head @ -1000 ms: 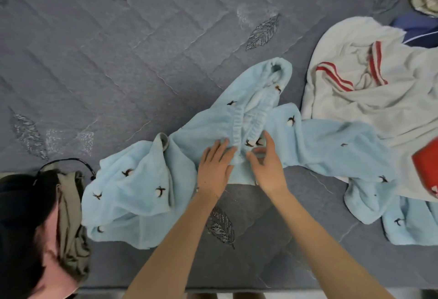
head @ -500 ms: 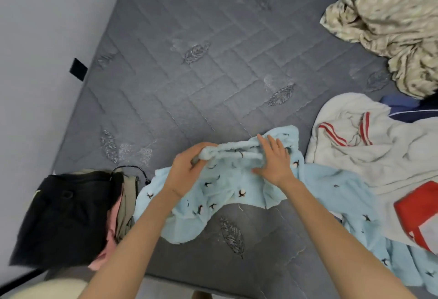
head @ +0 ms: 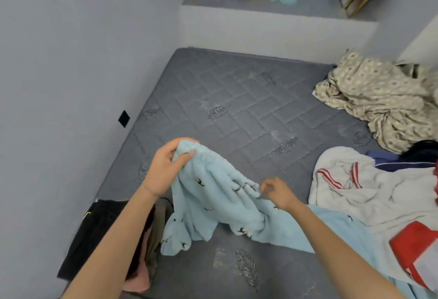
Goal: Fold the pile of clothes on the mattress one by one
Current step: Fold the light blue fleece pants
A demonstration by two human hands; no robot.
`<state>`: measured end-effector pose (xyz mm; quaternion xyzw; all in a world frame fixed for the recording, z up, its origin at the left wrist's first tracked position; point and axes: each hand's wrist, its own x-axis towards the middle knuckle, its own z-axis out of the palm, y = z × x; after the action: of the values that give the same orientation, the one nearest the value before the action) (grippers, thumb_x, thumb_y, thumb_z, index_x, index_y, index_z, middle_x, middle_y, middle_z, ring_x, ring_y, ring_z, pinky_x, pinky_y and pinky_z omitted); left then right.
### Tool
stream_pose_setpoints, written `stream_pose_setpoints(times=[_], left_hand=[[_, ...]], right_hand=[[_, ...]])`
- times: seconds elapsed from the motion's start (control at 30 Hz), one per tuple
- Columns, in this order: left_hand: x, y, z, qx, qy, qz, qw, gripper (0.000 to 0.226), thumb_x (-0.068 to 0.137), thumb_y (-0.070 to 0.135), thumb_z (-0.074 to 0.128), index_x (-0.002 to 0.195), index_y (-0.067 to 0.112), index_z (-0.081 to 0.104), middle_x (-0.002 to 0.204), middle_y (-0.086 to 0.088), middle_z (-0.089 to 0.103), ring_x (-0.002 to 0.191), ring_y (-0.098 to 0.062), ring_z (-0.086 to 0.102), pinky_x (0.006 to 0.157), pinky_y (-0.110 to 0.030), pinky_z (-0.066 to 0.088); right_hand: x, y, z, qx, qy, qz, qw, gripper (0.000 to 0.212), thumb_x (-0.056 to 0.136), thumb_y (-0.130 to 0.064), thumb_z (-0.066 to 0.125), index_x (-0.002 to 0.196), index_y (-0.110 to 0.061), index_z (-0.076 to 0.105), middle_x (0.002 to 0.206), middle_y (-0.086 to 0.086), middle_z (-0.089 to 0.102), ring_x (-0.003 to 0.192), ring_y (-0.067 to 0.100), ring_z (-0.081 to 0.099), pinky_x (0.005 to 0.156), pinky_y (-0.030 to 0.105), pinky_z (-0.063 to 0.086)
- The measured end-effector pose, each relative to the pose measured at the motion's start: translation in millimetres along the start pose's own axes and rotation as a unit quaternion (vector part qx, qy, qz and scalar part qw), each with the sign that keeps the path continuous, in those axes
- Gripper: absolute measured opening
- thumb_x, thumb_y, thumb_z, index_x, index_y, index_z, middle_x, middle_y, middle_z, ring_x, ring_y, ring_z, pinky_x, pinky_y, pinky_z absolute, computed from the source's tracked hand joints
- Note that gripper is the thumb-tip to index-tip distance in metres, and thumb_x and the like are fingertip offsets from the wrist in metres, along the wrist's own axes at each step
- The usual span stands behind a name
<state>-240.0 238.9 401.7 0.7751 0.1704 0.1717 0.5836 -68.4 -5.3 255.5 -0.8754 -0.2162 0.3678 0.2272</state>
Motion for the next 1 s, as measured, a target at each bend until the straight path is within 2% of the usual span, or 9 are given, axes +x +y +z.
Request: stream_pose_setpoints(times=[0.07, 0.17, 0.23, 0.47, 0.53, 0.6, 0.73, 0.87, 1.0], left_hand=[[0.4, 20.0, -13.0, -0.002, -0.007, 0.017, 1.0, 0.017, 0.087, 0.021, 0.061, 0.1, 0.03, 0.068, 0.107, 0.015, 0.069, 0.103, -0.004, 0.062, 0.084, -0.013, 0.046], [-5.8, 45.4, -28.8, -0.014, -0.041, 0.033, 0.999, 0.017, 0.084, 0.032, 0.063, 0.099, 0.035, 0.07, 0.11, 0.01, 0.068, 0.106, -0.007, 0.062, 0.088, -0.015, 0.046], [-11.4, 60.5, -38.5, -0.01, -0.068, 0.048, 0.996, 0.019, 0.083, 0.038, 0.062, 0.1, 0.036, 0.07, 0.111, 0.009, 0.068, 0.107, -0.008, 0.062, 0.088, -0.015, 0.046], [-28.8, 100.6, -71.1, -0.007, -0.121, 0.05, 0.991, 0.019, 0.083, 0.037, 0.063, 0.1, 0.033, 0.07, 0.11, 0.006, 0.069, 0.107, -0.009, 0.062, 0.088, -0.015, 0.046], [-34.0, 109.9, -76.8, -0.006, -0.139, 0.053, 0.989, 0.017, 0.084, 0.037, 0.063, 0.099, 0.032, 0.07, 0.107, 0.006, 0.069, 0.106, -0.009, 0.063, 0.087, -0.015, 0.046], [-38.8, 118.6, -82.0, 0.002, -0.151, 0.06, 0.987, 0.016, 0.085, 0.038, 0.063, 0.097, 0.032, 0.07, 0.106, 0.007, 0.069, 0.105, -0.008, 0.063, 0.087, -0.014, 0.046], [-47.9, 129.7, -99.3, 0.0, -0.129, 0.067, 0.989, 0.017, 0.083, 0.039, 0.063, 0.097, 0.032, 0.07, 0.107, 0.008, 0.069, 0.106, -0.006, 0.062, 0.087, -0.013, 0.045], [-56.2, 127.2, -115.8, -0.006, -0.084, 0.06, 0.995, 0.021, 0.079, 0.041, 0.064, 0.098, 0.033, 0.071, 0.109, 0.008, 0.069, 0.107, -0.005, 0.062, 0.087, -0.012, 0.045], [-59.3, 114.2, -124.4, -0.013, -0.027, 0.045, 0.999, 0.015, 0.084, 0.028, 0.062, 0.095, 0.032, 0.071, 0.105, 0.009, 0.071, 0.101, -0.002, 0.064, 0.081, -0.01, 0.047]], right_hand=[[-11.7, -17.5, -5.4, 0.074, 0.005, -0.03, 0.997, 0.009, 0.095, -0.012, 0.054, 0.095, -0.021, 0.057, 0.122, 0.006, 0.055, 0.113, 0.021, 0.049, 0.1, 0.038, 0.041], [-26.6, -44.8, -0.8, 0.139, -0.031, -0.076, 0.987, 0.069, 0.087, -0.034, 0.069, 0.146, -0.028, 0.033, 0.137, -0.016, 0.032, 0.128, 0.004, 0.029, 0.11, 0.032, 0.031], [-32.4, -69.1, 2.1, 0.161, -0.024, -0.125, 0.979, 0.086, 0.084, -0.037, 0.072, 0.151, -0.037, 0.019, 0.142, -0.021, 0.024, 0.133, 0.0, 0.022, 0.114, 0.03, 0.025], [-42.5, -164.1, -16.1, 0.114, -0.079, -0.268, 0.954, 0.082, 0.088, -0.022, 0.069, 0.148, -0.046, 0.019, 0.152, -0.022, 0.022, 0.142, 0.001, 0.022, 0.113, 0.024, 0.024], [-49.3, -192.3, -18.2, 0.045, -0.132, -0.292, 0.946, 0.067, 0.091, -0.018, 0.065, 0.145, -0.039, 0.032, 0.144, -0.025, 0.038, 0.128, -0.012, 0.036, 0.105, 0.012, 0.032], [-56.3, -215.6, -14.5, -0.009, -0.173, -0.277, 0.945, 0.045, 0.095, -0.012, 0.057, 0.135, -0.03, 0.049, 0.114, -0.028, 0.054, 0.098, -0.02, 0.052, 0.083, 0.002, 0.041], [-65.7, -227.5, -15.5, -0.117, -0.251, -0.266, 0.923, 0.022, 0.096, -0.014, 0.054, 0.105, -0.034, 0.057, 0.104, -0.017, 0.055, 0.103, 0.012, 0.051, 0.091, 0.028, 0.04], [-77.5, -203.3, -26.8, -0.101, -0.235, -0.244, 0.936, 0.049, 0.083, -0.019, 0.062, 0.128, -0.035, 0.055, 0.136, -0.023, 0.05, 0.127, 0.003, 0.044, 0.103, 0.028, 0.036], [-85.1, -175.9, -35.6, -0.042, -0.167, -0.268, 0.948, 0.029, 0.077, -0.041, 0.069, 0.097, -0.023, 0.058, 0.102, -0.016, 0.052, 0.095, 0.004, 0.051, 0.086, 0.028, 0.038]])
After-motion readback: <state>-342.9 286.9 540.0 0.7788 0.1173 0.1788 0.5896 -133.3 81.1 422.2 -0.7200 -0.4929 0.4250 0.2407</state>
